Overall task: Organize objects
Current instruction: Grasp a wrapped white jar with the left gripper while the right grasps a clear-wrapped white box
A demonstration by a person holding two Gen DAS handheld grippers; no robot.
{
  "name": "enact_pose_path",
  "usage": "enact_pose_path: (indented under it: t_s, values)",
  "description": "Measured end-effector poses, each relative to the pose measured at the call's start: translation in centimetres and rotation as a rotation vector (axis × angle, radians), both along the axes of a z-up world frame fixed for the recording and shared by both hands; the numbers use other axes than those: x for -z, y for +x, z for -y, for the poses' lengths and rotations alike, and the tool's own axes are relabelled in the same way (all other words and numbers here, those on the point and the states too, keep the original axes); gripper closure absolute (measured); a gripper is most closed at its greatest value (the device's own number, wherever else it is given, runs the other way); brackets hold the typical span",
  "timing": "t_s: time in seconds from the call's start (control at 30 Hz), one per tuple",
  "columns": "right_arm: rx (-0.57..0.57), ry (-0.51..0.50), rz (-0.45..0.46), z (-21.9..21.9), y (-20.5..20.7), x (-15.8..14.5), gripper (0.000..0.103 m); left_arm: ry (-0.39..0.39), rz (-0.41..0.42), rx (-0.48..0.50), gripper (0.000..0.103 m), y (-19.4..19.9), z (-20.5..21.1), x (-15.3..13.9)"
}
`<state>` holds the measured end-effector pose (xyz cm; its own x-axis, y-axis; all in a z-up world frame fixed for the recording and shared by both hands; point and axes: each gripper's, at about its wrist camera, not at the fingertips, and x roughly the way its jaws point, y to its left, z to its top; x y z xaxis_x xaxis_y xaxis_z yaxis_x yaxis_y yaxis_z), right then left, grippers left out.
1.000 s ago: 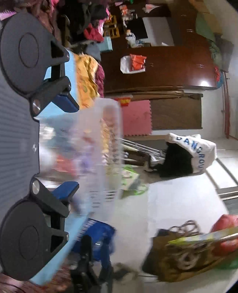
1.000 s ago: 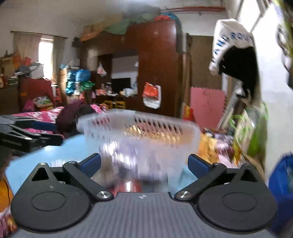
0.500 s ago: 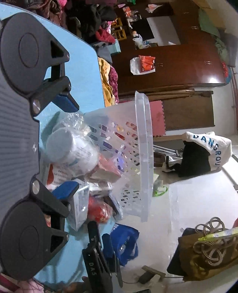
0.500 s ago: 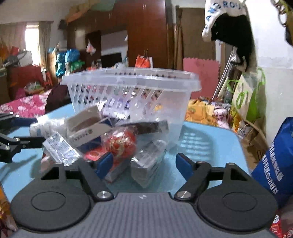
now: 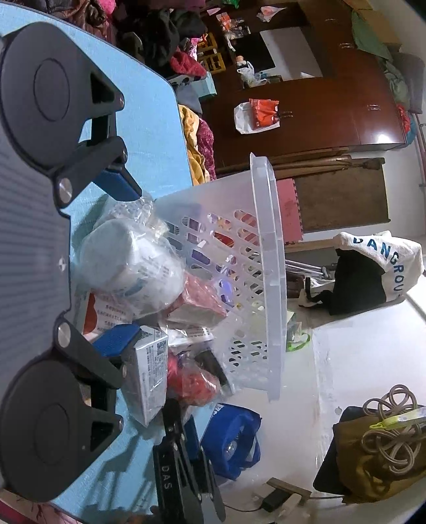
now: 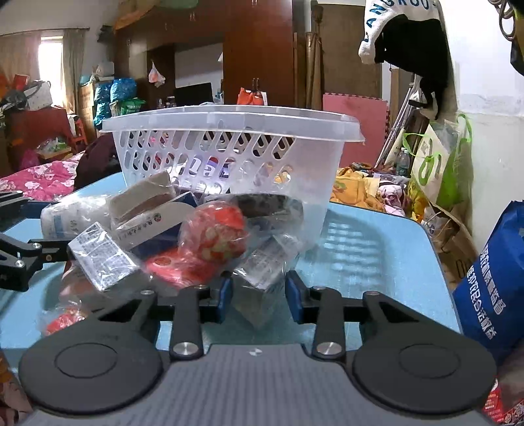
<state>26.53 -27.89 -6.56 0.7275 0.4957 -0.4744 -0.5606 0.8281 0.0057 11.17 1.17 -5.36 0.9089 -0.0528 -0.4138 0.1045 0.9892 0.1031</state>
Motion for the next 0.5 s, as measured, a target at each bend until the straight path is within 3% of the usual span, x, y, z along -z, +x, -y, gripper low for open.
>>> enact_pose_path:
  t_s: [0.2, 0.27, 0.3, 0.5]
  values:
    - [0.018, 0.038, 0.005, 1.2, -0.6, -0.3, 0.065, -0.013, -0.010, -0.010, 0.020, 0.3, 0.0, 0.1]
    - [0.012, 0.041, -0.009, 1.0, -0.3, -0.3, 0.064, -0.023, -0.008, -0.021, 0.044, 0.3, -0.2, 0.1]
    - [0.011, 0.042, -0.011, 0.9, -0.2, -0.4, 0.063, -0.034, -0.010, -0.017, 0.047, 0.3, -0.3, 0.2]
    - [0.014, 0.069, -0.046, 1.1, 0.3, -0.2, 0.056, -0.034, 0.022, -0.021, 0.047, -0.2, -0.3, 0.6]
